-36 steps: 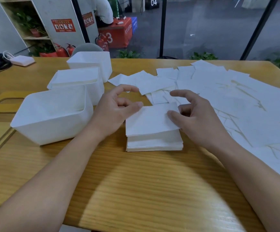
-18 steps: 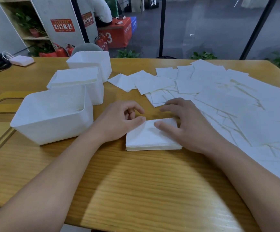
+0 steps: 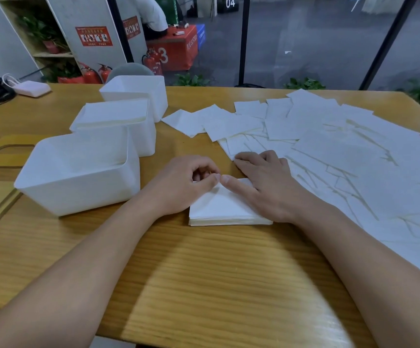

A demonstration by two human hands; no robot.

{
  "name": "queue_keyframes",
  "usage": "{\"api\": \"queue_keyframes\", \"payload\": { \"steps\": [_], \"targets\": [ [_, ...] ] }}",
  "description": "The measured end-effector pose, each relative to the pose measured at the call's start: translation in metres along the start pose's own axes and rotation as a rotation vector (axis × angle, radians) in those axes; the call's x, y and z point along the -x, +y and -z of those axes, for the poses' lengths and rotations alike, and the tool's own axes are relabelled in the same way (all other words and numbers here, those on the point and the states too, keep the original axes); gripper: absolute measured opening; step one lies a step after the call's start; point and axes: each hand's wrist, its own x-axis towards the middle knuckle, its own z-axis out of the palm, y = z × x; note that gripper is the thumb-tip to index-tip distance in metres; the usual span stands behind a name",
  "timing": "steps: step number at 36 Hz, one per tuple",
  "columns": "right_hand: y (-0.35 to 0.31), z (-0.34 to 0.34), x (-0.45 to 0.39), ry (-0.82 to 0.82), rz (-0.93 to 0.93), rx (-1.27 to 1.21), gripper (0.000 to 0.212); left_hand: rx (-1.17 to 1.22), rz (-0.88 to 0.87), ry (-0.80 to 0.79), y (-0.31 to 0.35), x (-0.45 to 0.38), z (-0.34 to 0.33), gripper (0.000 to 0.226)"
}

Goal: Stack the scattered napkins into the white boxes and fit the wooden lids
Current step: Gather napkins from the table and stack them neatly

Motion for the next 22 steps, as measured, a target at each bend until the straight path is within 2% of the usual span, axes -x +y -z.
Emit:
{"api": "queue_keyframes", "payload": {
  "steps": [13, 20, 22],
  "targets": [
    [-0.001, -0.001, -0.005, -0.028, -0.034, -0.027, 0.079, 0.013, -0.005, 0.011, 0.000, -0.001, -0.002, 0.010],
    [-0.003, -0.001, -0.010, -0.048, -0.042, 0.010, 0.098, 0.019, 0.004, 0.012, -0.001, 0.000, -0.001, 0.011],
    [-0.003, 0.001, -0.008, -0.054, -0.040, -0.014, 0.096, 0.016, -0.001, 0.011, -0.001, 0.001, -0.001, 0.010]
  ]
}}
